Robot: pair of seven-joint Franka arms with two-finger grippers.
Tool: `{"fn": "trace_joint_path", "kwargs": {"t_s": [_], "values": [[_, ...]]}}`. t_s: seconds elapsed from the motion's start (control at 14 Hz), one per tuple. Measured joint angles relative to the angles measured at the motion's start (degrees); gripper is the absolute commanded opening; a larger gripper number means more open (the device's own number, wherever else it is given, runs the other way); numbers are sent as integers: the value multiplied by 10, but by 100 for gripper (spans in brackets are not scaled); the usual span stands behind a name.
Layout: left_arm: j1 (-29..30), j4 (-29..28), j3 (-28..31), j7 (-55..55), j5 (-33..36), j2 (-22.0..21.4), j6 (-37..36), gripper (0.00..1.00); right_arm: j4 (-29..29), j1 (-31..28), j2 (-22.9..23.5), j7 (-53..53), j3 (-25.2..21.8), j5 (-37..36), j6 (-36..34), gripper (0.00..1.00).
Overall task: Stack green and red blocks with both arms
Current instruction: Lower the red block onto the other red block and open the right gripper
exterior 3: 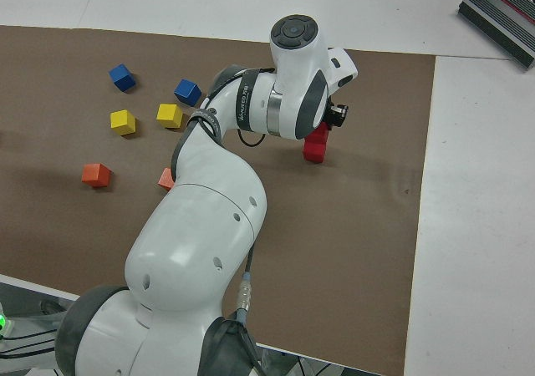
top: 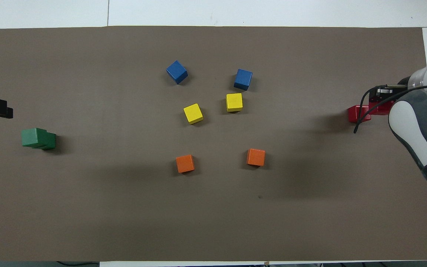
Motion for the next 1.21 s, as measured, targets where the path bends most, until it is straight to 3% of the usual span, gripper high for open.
{"fn": "trace_joint_path", "kwargs": {"t_s": [0.43,1.21], "values": [[0,0,0,0,0,0,0,100,-2,0,26,-19,1,0,32,0],[0,0,-2,0,0,0,0,100,-27,7,26,-46,3,12,33,0]]}}
